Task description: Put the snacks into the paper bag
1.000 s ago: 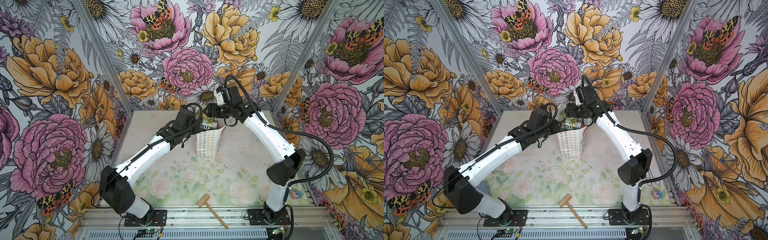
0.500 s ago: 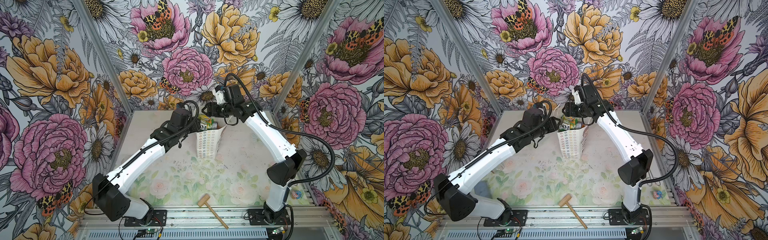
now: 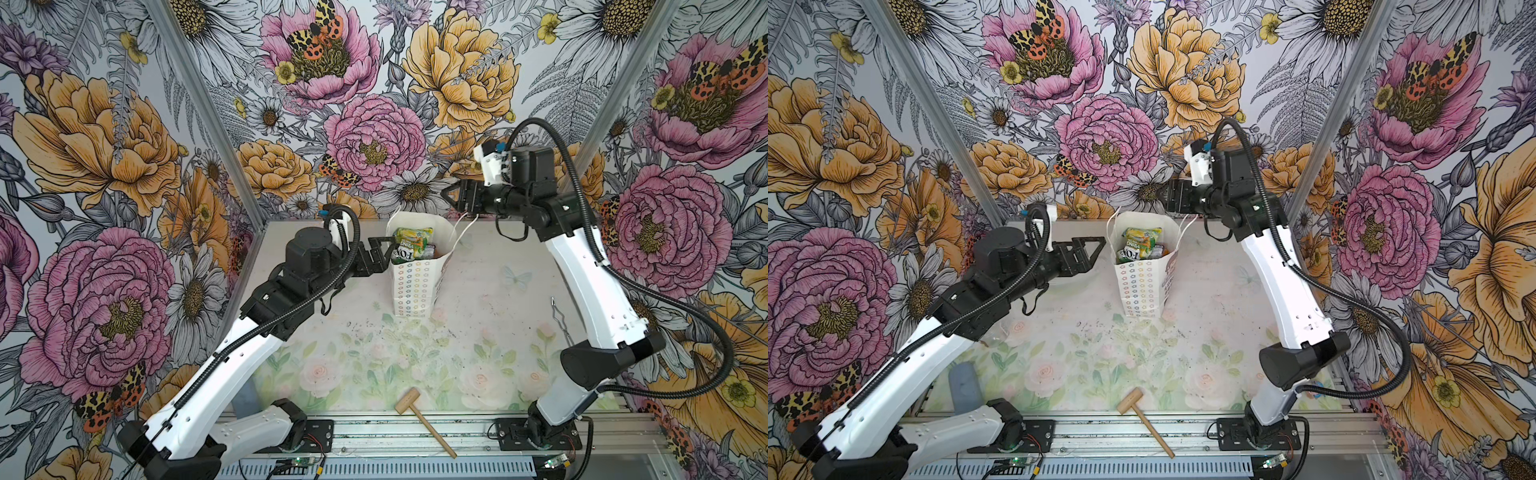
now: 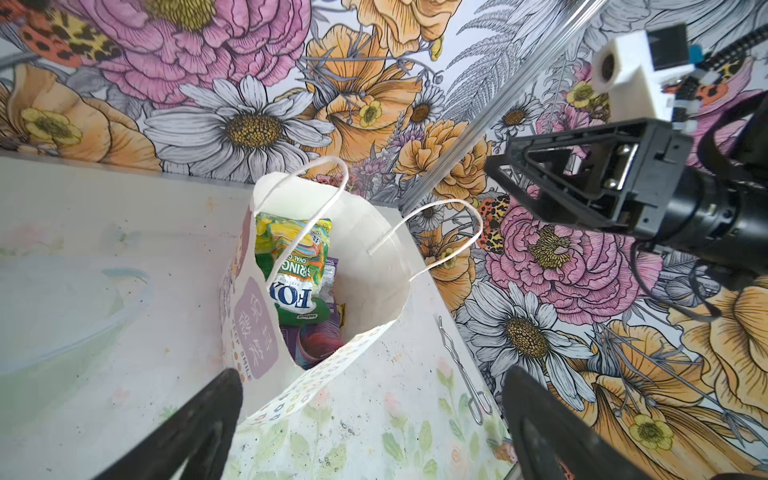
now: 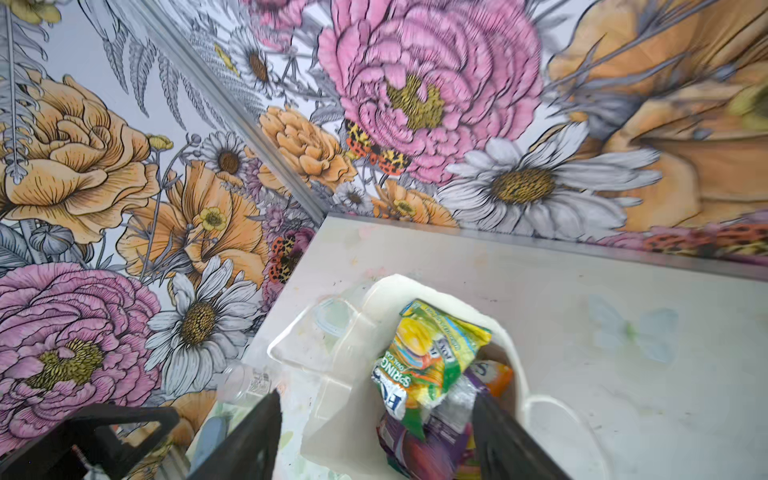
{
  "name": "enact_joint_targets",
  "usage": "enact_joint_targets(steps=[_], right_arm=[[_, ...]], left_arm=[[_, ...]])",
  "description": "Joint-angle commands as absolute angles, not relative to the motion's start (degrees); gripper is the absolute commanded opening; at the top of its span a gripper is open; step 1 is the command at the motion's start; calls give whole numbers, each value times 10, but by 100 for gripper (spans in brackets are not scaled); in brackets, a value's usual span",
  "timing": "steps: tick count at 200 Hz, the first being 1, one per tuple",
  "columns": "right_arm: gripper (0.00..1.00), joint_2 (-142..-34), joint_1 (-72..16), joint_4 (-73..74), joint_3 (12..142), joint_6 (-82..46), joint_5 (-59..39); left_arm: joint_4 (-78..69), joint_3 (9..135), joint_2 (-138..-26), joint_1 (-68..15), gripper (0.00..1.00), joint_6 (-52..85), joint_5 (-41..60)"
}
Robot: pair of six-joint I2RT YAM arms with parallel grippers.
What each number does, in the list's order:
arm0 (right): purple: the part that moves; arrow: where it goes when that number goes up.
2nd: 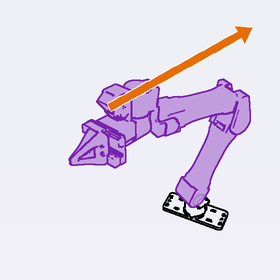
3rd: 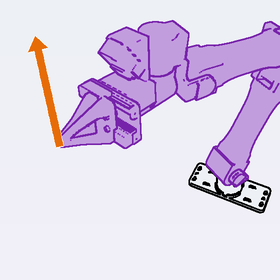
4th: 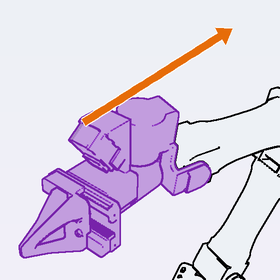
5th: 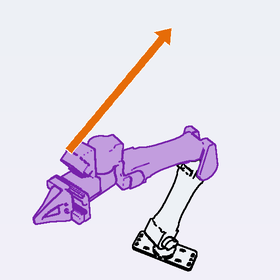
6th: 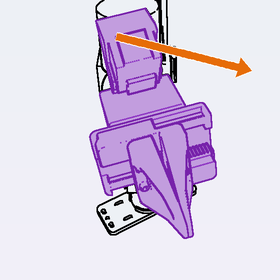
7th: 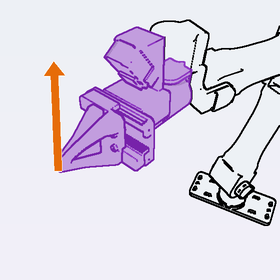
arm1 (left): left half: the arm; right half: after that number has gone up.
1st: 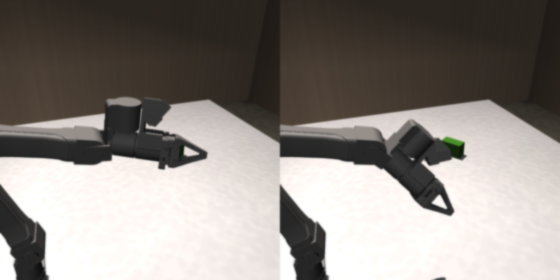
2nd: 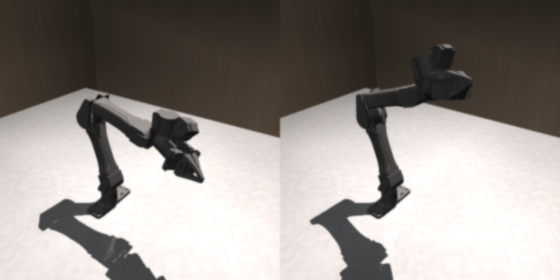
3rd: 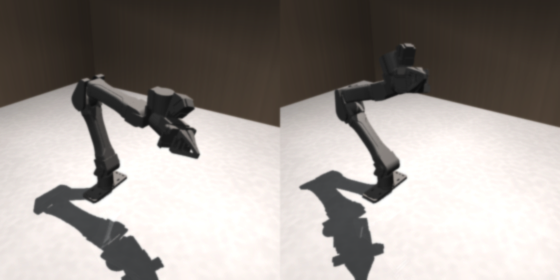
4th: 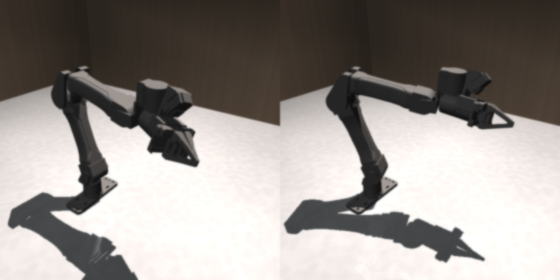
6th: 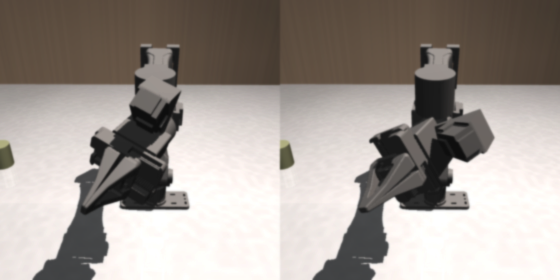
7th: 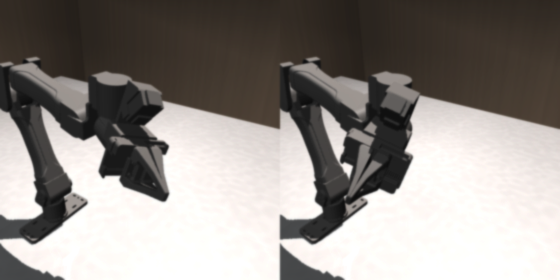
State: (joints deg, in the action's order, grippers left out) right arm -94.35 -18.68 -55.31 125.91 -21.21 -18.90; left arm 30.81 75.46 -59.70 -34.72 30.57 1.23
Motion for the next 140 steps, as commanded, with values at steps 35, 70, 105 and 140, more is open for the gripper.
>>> enact_joint_targets(steps=[35,70,105,140], right_arm=[[86,-775,-164,-590,1226,-139,29],[93,-699,-149,-589,1131,-113,135],[94,-658,-131,-583,1035,-82,189],[96,-610,-104,-503,897,-62,159]], left_arm=[[327,700,-462,-325,99,247,-159],[326,663,-418,-311,99,224,-216],[290,604,-384,-306,99,194,-272],[221,533,-358,-298,99,140,-277]])
